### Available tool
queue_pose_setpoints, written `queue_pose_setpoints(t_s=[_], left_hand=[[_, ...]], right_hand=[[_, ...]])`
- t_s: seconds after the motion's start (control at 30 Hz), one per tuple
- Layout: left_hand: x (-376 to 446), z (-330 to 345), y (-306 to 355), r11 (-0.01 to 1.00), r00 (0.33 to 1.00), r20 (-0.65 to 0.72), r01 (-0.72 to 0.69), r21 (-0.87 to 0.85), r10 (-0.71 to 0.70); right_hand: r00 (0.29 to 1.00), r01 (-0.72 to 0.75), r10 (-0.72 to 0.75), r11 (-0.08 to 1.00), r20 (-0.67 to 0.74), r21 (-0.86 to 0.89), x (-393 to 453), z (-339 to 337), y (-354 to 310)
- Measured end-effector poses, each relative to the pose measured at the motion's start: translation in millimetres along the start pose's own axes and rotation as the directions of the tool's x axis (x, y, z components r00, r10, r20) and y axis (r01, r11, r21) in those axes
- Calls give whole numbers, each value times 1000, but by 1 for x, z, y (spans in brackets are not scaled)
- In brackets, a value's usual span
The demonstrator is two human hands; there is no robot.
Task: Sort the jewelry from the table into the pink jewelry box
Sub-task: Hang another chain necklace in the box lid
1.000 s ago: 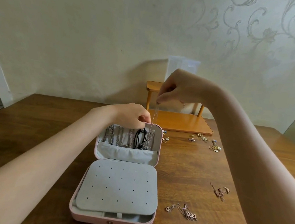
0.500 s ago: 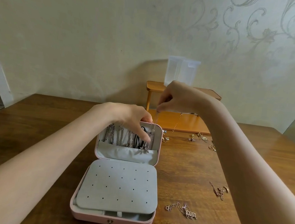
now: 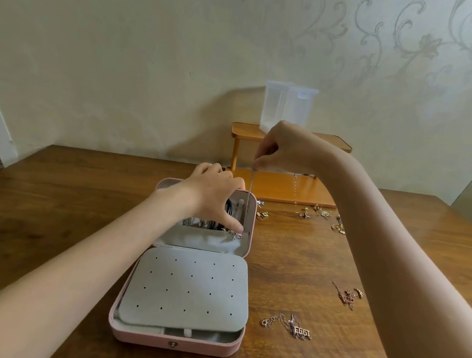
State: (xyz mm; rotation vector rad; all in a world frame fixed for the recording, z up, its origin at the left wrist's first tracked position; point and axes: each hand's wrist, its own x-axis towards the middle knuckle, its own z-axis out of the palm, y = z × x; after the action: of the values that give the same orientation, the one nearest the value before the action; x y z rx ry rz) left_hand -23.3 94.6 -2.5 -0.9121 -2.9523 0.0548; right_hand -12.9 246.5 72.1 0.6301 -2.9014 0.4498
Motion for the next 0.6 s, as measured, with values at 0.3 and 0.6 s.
queue_pose_setpoints(t_s=[0.3,0.6], left_hand=[[-8,9,12,986,998,-57,35,161,-27],[-1,2,3,999,998,-66,-4,41,7]], right_hand=[[1000,-5,5,1000,2,9,-1,0,-1],[1000,-15,15,1000,23,12,-4,-3,-1]])
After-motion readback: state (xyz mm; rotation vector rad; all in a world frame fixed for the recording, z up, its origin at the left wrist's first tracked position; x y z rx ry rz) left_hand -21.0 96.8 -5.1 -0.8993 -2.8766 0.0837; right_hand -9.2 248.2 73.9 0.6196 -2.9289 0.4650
